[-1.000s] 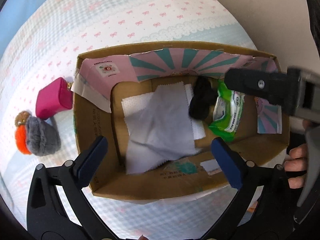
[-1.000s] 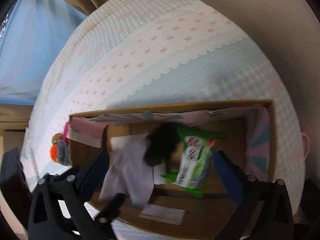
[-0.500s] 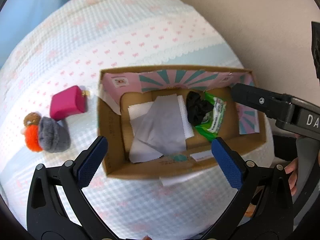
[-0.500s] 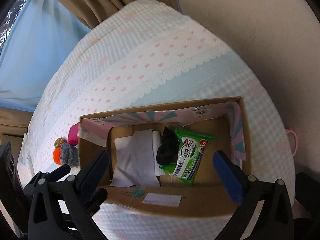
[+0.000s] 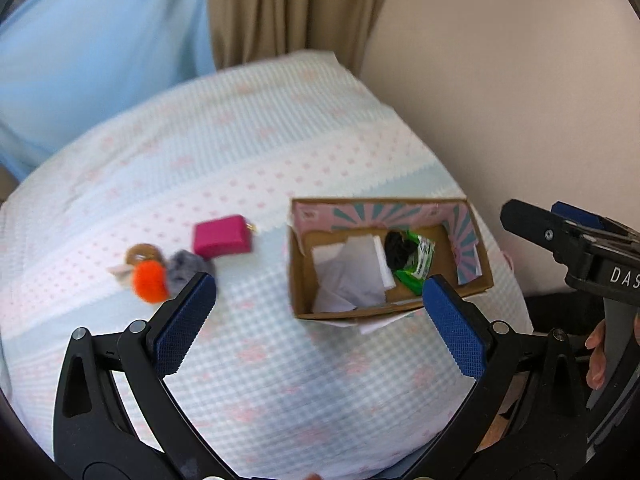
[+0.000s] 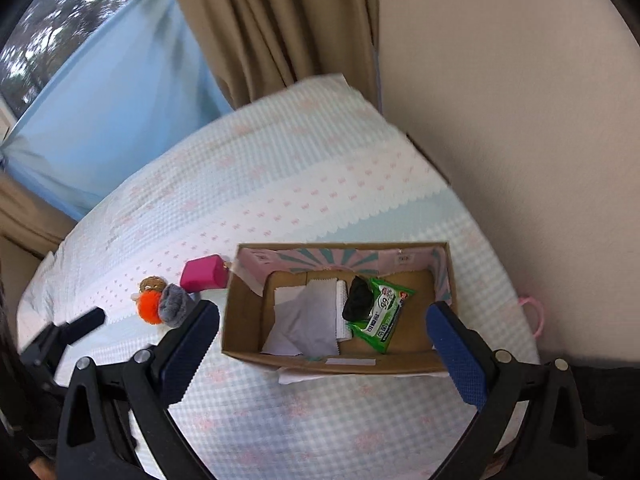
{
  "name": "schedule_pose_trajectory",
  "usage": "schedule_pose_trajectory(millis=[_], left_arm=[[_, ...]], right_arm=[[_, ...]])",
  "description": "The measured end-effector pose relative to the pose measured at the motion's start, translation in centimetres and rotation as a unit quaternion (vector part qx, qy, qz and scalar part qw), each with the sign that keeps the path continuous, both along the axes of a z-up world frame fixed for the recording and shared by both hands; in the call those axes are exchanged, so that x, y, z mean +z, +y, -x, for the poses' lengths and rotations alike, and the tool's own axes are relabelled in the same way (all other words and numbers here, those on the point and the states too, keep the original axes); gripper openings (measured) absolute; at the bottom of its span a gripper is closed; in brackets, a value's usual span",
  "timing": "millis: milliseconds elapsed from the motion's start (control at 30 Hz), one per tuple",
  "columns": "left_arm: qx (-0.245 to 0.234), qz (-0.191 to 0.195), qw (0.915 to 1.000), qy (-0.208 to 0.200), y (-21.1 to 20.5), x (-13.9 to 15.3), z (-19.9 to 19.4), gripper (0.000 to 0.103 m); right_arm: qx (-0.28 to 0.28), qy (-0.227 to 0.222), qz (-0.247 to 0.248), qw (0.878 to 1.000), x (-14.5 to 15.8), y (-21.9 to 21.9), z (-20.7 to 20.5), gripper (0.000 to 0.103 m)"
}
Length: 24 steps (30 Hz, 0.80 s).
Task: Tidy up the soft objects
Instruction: 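Withdraw both tools from the box toward the pompom and sock roll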
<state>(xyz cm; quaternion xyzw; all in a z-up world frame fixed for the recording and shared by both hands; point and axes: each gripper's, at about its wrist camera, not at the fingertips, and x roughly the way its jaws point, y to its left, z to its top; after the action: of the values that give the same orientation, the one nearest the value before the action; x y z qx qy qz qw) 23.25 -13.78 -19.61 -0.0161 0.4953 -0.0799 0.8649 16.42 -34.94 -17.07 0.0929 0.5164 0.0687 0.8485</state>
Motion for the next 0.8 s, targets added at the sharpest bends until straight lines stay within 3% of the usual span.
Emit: schedule_pose_trajectory(millis=[300,533,800], left_arm=[[0.026,-0.010,0.9969,-0.073,8.6,6.2,7.5,0.103],[0.045,-0.007,0.9944,-0.096,16.1,7.2,11.6,0.103],[0.053,-0.017,0.9922,-0.111,23.3,6.7,13.6,0.103]], right_arm=[[-0.002,-0.079,-0.022,0.997,6.5,5.4,6.6,0.103],[-0.009,-0.125,-0.015,0.992,9.4,10.8,10.4,0.103],[-0.019,-0.135,-0.036,0.990,9.4,16.7,12.3,0.103]])
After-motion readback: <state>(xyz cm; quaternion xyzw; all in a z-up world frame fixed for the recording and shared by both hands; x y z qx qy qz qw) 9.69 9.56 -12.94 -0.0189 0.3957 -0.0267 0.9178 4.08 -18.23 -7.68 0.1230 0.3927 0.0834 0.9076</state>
